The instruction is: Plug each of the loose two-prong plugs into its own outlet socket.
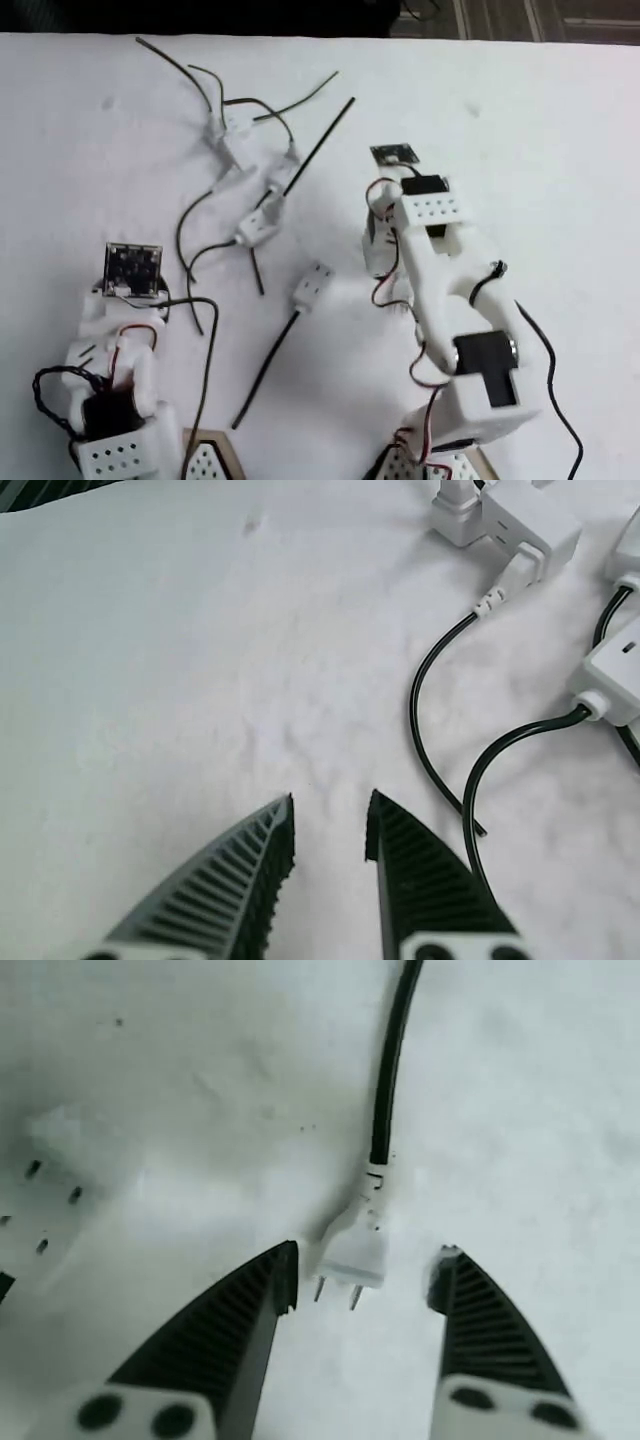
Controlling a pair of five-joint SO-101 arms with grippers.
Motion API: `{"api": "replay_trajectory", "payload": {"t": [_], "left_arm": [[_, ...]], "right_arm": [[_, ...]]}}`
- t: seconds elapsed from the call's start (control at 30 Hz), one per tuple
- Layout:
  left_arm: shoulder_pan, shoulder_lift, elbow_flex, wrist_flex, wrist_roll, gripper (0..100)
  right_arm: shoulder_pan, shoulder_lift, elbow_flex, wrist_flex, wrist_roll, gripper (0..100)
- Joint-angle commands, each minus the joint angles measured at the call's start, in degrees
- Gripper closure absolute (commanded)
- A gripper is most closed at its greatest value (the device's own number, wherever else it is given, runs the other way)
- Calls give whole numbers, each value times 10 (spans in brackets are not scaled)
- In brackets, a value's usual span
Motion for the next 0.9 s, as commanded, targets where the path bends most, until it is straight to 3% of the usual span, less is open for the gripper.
{"api": "replay_trajectory", "payload": {"t": [0.0, 0.4, 0.77, 0.87], "left_arm": [[7, -3, -4, -7, -5, 862], [7, -3, -4, -7, -5, 862], [7, -3, -4, -7, -5, 862], [7, -3, -4, -7, -5, 862]], "right_arm": [[22, 13, -4, -13, -4, 787], [31, 38, 0, -12, -4, 787], [-33, 133, -21, -29, -10, 789], [-36, 132, -30, -29, -10, 852]]}}
